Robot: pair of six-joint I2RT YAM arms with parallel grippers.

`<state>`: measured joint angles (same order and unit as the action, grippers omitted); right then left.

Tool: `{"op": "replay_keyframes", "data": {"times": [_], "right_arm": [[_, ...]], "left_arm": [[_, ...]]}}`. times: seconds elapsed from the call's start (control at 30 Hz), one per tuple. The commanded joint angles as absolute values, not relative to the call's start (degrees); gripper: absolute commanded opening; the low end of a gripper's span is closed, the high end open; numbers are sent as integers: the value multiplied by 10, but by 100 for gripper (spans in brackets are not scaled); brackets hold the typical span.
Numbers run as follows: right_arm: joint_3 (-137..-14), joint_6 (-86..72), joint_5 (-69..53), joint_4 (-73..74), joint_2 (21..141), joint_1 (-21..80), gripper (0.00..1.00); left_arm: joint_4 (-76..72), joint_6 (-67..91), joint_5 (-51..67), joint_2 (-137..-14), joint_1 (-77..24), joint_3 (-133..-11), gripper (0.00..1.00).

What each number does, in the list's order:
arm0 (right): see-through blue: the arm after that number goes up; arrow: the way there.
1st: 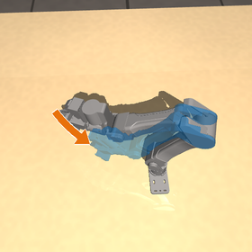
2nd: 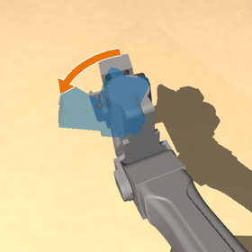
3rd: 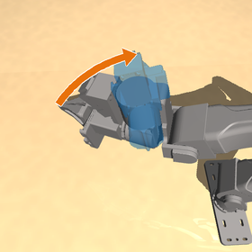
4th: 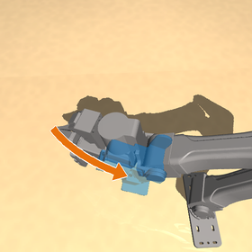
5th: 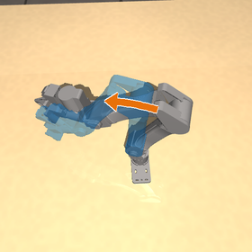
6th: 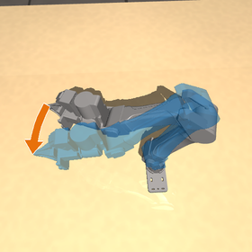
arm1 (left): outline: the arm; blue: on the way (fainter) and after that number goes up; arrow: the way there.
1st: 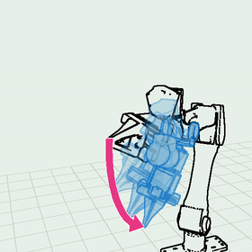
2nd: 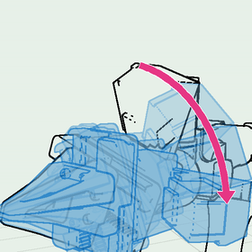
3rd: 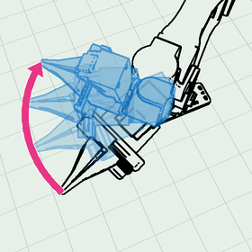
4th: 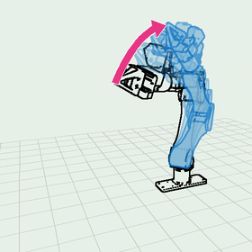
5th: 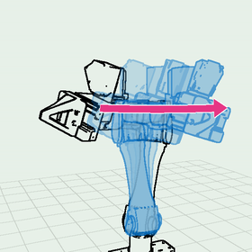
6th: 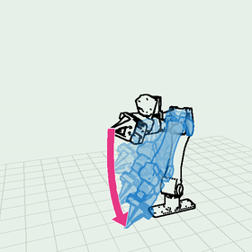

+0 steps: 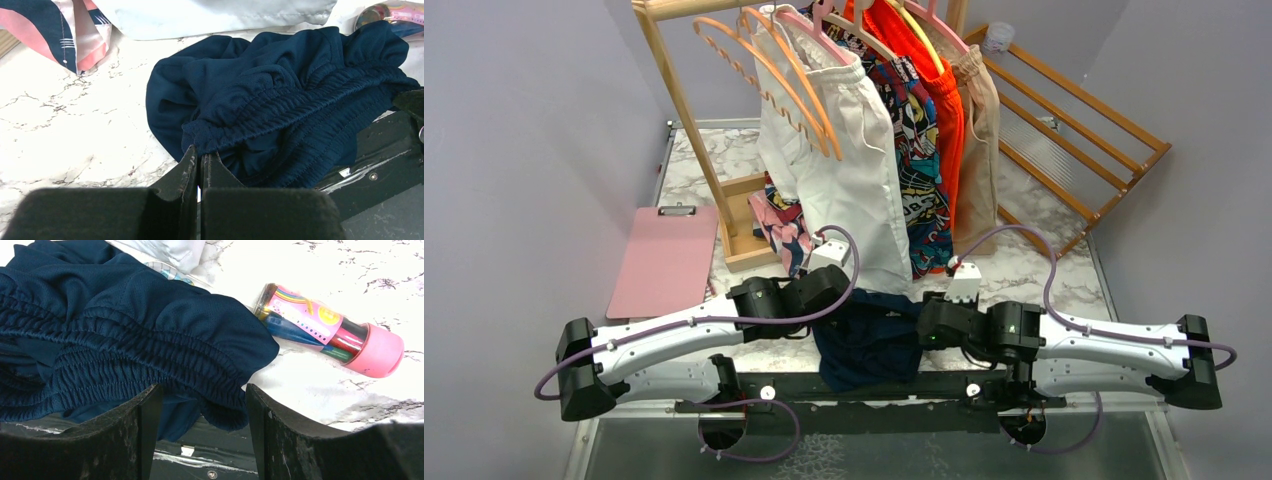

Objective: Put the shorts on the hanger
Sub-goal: Adjust the shorts at the center of the board.

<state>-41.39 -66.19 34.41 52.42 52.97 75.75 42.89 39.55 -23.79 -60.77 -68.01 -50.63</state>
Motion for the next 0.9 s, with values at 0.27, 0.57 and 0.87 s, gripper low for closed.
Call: {"op": "replay_keyframes", "data": {"times": [0.27,0.57,0.87], "right_arm": [[-415,-566,341,405,495,758,69],[-525,-464,378,423,619,757,71],[-513,-456,361,442,647,738,71]], "left_arm": [[408,397,-261,-589,-681,-498,0],[390,382,-267,-579,-682,-509,0],[390,383,-292,-575,-681,-531,0]]}}
